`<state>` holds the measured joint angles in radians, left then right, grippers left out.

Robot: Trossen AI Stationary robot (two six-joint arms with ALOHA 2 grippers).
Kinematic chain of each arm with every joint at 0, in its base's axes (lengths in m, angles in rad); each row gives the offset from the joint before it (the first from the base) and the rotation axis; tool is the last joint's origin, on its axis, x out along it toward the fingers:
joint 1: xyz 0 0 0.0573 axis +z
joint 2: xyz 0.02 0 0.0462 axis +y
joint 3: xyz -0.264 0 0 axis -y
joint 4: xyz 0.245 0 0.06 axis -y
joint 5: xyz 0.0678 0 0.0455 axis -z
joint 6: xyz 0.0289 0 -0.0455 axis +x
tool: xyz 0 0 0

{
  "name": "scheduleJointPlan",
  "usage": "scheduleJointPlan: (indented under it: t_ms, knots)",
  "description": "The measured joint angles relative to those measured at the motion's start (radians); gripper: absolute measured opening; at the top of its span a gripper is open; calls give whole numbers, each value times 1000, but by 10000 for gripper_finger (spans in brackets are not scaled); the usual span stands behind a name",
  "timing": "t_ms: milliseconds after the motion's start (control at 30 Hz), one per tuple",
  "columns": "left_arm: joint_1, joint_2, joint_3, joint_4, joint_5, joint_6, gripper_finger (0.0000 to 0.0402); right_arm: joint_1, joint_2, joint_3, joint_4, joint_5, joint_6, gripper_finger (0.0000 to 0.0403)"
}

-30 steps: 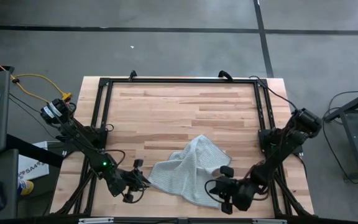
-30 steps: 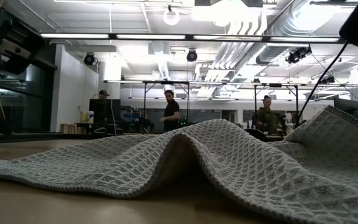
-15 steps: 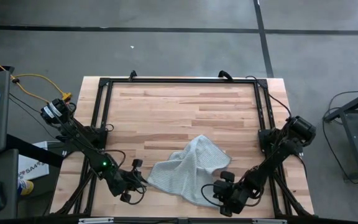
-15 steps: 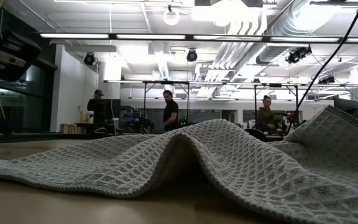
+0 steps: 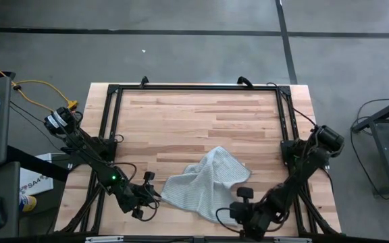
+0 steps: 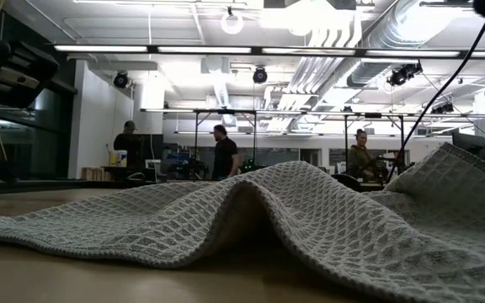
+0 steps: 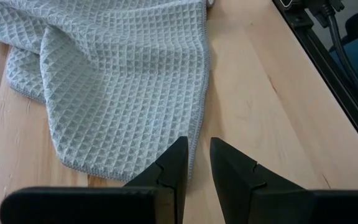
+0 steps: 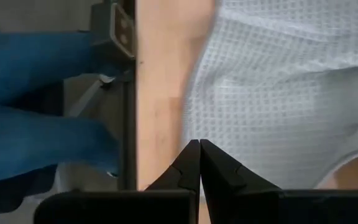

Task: Fold microfiber towels
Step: Fold the gray microfiber cloth

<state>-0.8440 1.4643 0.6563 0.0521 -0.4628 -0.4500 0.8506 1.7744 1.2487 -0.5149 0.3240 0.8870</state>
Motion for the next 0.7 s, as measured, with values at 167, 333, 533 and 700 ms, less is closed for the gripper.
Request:
scheduleJointPlan:
  t_ms: [167,333,533,700]
  knots:
    - [0,0,0,-2,-1,0,69,-1,81,-1,-5,-34,8,2]
    - [0,0,0,-3,-1,0,69,-4,195,46,-53,-94,29,2]
    - [0,0,0,-2,-1,-3,69,-4,235,112,-126,-100,25,2]
    - [0,0,0,0,-3,-6,69,-4,236,112,-124,-149,24,2]
